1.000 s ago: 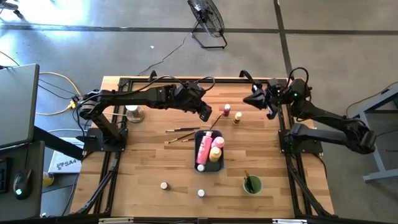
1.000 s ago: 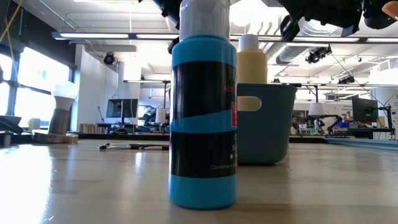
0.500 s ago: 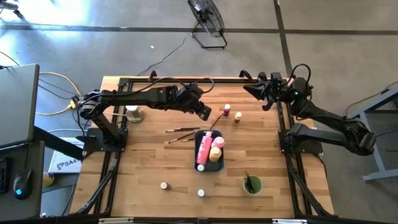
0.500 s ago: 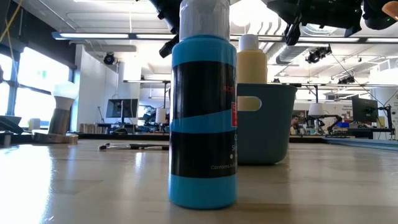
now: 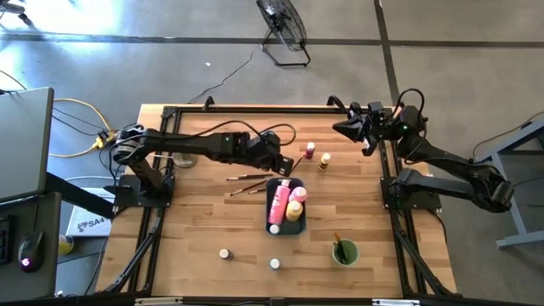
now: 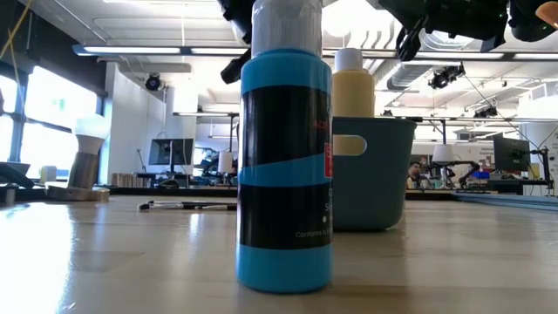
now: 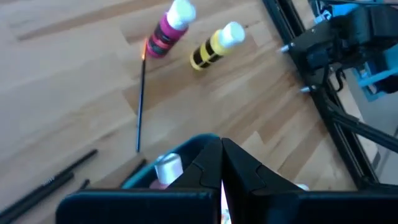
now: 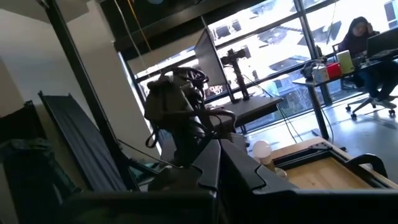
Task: Pick & Place Paint Supplies
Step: Adjust the large pink paint bottle in the blue bin
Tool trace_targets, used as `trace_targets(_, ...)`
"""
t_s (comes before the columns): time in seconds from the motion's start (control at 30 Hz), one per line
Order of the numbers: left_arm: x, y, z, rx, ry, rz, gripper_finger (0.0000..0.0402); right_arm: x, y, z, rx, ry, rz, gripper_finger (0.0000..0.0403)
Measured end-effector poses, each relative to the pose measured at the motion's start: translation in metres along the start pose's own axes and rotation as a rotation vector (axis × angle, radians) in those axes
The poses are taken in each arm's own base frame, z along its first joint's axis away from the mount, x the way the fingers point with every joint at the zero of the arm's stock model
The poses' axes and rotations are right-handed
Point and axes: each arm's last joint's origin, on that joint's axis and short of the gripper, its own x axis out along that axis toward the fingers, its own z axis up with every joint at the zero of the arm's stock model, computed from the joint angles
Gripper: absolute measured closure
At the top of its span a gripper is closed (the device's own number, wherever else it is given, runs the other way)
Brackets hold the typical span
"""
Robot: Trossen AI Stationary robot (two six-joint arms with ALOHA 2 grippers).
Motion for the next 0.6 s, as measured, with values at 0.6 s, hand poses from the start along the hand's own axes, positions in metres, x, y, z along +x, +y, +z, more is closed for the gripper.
trace_targets(0.6,0.008,-0.029,-0.002,0.060,0.185,0.369,0.0402,0.001,-0.003,-0.002,0.016,0.011,-0.011,0.0401)
